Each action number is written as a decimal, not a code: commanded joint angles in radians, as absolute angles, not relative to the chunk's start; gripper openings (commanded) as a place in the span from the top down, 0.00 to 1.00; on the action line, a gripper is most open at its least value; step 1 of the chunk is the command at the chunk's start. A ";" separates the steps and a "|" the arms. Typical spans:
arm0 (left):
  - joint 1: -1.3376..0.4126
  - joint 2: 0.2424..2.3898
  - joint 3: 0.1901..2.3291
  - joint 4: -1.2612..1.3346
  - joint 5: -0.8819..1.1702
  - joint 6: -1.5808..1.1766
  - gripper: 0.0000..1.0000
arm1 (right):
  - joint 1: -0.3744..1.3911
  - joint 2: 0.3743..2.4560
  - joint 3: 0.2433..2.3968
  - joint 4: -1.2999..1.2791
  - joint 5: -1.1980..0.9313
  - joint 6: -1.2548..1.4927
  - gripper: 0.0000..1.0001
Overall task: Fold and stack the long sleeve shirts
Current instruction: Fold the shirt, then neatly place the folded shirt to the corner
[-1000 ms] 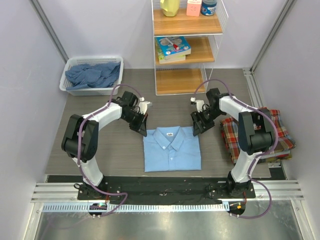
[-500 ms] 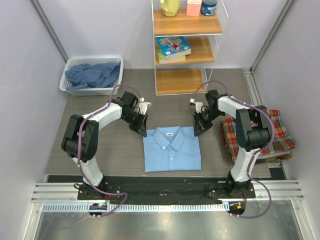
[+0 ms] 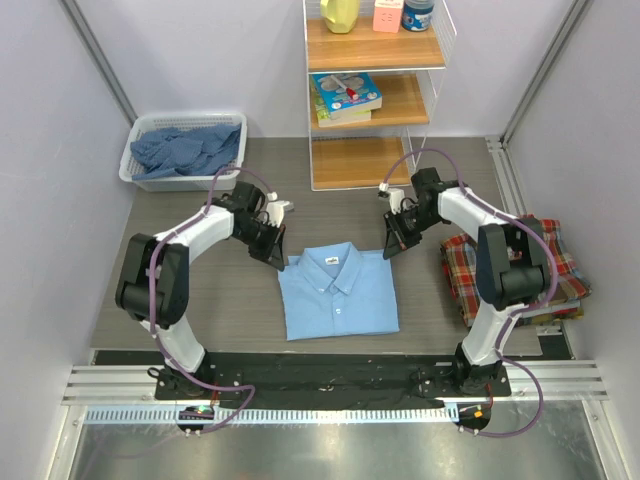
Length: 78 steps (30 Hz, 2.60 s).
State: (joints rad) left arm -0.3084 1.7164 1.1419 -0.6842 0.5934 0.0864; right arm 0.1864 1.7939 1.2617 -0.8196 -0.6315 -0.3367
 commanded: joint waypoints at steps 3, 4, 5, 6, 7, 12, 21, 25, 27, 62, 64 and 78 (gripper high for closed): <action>-0.270 1.835 1.144 -0.624 0.506 0.069 1.00 | 0.193 1.930 1.328 -0.675 -0.583 -0.275 0.99; -0.261 1.842 1.143 -0.624 0.497 0.069 1.00 | 0.198 1.936 1.331 -0.661 -0.574 -0.264 0.99; -0.244 1.854 1.135 -0.629 0.488 0.071 1.00 | 0.204 1.940 1.335 -0.651 -0.572 -0.247 0.98; -0.235 1.856 1.135 -0.632 0.479 0.074 1.00 | 0.209 1.942 1.338 -0.634 -0.569 -0.242 0.93; -0.226 1.858 1.132 -0.650 0.483 0.081 1.00 | 0.215 1.942 1.341 -0.626 -0.566 -0.235 0.91; -0.202 1.711 1.135 -0.713 0.734 0.245 0.53 | 0.230 1.887 1.368 -0.623 -0.594 -0.184 0.62; -0.422 1.713 1.423 -0.721 0.742 0.478 0.11 | 0.174 1.668 1.319 -0.626 -0.558 -0.074 0.30; -0.543 1.949 1.639 -0.704 0.744 0.506 0.17 | 0.103 1.617 1.225 -0.606 -0.592 0.020 0.29; -0.569 2.026 1.709 -0.704 0.765 0.509 0.21 | 0.081 1.582 1.180 -0.575 -0.615 0.054 0.28; -0.723 2.447 1.985 -0.729 0.716 0.316 0.71 | 0.032 1.586 0.974 -0.454 -0.629 0.184 0.09; -0.721 2.431 1.962 -0.709 0.710 0.311 0.83 | 0.032 1.589 0.950 -0.427 -0.629 0.198 0.09; -0.647 2.197 1.773 -0.506 0.937 0.252 1.00 | 0.052 1.646 0.684 0.084 -0.817 0.397 0.00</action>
State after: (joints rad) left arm -0.6617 2.2982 1.7729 -0.5846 0.8501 0.2718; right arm 0.0357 1.6169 0.7673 -0.1692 -0.7410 0.3000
